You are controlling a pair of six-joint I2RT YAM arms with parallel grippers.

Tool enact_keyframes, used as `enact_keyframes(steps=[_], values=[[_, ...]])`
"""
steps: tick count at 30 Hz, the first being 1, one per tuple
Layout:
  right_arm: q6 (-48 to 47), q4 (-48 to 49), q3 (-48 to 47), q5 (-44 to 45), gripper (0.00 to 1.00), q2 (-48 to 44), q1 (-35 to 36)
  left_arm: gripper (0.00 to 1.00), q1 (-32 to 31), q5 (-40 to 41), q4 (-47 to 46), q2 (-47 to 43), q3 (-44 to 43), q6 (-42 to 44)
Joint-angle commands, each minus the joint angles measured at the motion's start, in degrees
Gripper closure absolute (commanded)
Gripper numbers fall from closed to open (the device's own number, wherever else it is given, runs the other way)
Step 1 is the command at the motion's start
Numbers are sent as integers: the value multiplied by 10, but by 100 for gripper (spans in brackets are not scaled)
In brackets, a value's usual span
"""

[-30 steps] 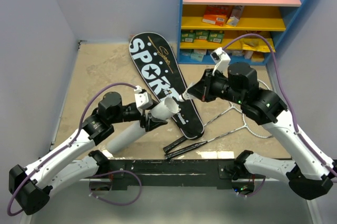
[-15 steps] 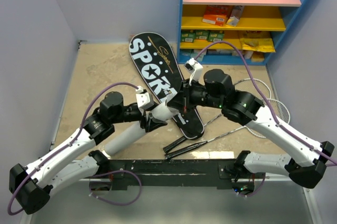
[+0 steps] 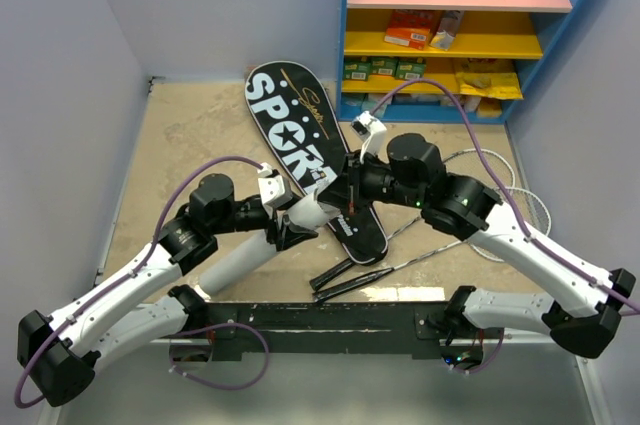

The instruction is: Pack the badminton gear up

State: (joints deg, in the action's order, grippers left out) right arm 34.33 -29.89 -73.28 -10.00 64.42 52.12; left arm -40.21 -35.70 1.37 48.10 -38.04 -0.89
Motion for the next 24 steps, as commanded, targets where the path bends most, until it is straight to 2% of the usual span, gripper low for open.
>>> enact_keyframes(steps=[1,12,16,17,19,20,21,24], values=[[7,62,42,-33,100,3,3,95,-2,-17,-40,-11,-25,5],[57,202,114,-160,100,80,18,95,-2,-25,-46,-27,-22,4],[88,280,146,-208,99,110,22,95,-1,-28,-48,-34,-22,2],[98,296,154,-221,97,118,24,95,-2,-29,-48,-34,-22,2],[123,347,178,-245,86,127,23,95,-2,-30,-50,-37,-21,1],[129,357,183,-251,81,134,23,95,-1,-31,-51,-39,-20,1],[137,364,191,-256,72,134,23,95,-2,-31,-51,-40,-20,2],[136,368,191,-261,59,133,23,95,-2,-31,-52,-43,-20,1]])
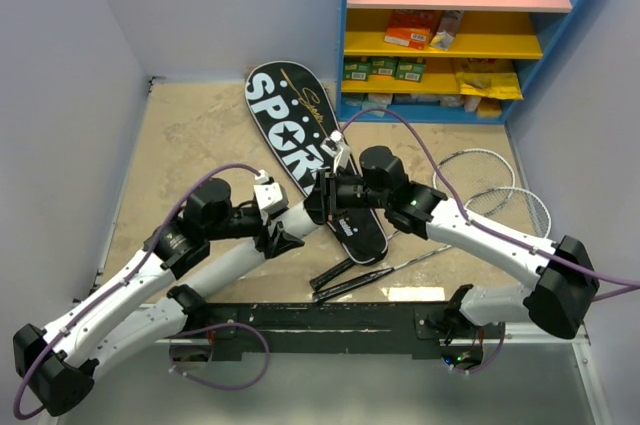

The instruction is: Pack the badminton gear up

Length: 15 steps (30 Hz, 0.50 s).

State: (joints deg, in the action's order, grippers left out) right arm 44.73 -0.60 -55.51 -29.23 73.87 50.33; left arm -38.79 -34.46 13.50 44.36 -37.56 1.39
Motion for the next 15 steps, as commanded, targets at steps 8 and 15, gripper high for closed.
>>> enact_keyframes(steps=[8,15], values=[[-40,-103,-51,34,51,-7,29,95,-16,-42,-174,-8,-23,-22],[-90,-278,-112,137,41,-104,-69,95,-16,-42,-175,-2,-24,-23]])
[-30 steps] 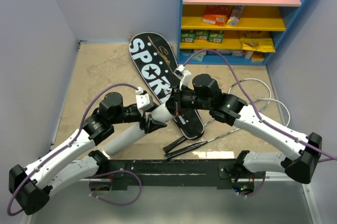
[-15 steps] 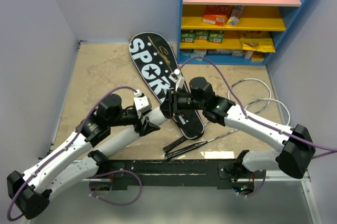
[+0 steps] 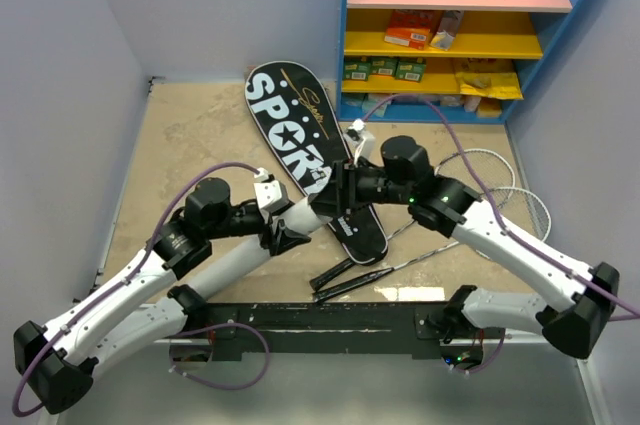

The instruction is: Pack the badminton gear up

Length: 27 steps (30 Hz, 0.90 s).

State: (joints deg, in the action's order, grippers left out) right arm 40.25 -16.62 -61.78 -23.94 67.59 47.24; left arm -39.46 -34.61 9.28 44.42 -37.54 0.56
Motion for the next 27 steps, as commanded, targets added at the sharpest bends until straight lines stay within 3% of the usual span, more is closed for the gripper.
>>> enact_keyframes(steps=[1,10,16,21,27], values=[[-52,-137,-61,107,40,-50,-50,95,-10,-41,-132,-1,-25,-14],[-94,-224,-145,321,37,4,-93,95,-10,-41,-131,0,-25,-14],[-107,-169,-127,336,39,104,-174,95,-9,-34,-128,-5,-25,-14],[-119,-134,-128,425,39,203,-189,95,-9,-27,-125,-7,-26,-13],[-135,-119,-158,437,40,303,-196,95,-10,-24,-124,-9,-26,-12]])
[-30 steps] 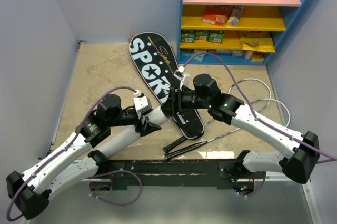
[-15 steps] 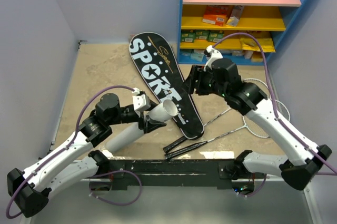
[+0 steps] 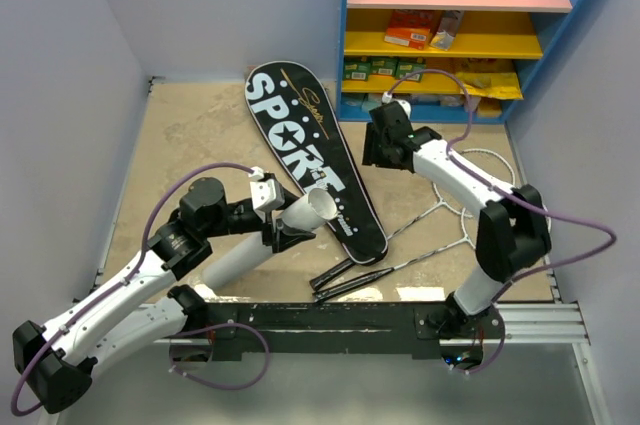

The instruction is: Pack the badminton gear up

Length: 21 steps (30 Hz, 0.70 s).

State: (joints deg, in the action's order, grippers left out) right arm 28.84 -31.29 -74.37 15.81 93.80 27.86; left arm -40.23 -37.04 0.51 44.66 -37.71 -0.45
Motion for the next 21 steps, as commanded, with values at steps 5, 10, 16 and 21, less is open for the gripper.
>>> enact_keyframes(steps=[5,10,16,21], values=[[-32,25,-75,84,44,124,-3,95,-2,5,-34,-13,-25,-2],[-40,18,-108,88,51,176,-5,95,-2,6,-33,-16,-25,-1],[-34,29,-110,77,58,207,-14,95,-2,6,-32,-16,-25,0],[-33,33,-111,69,61,226,-23,95,-1,6,-32,-14,-25,0]])
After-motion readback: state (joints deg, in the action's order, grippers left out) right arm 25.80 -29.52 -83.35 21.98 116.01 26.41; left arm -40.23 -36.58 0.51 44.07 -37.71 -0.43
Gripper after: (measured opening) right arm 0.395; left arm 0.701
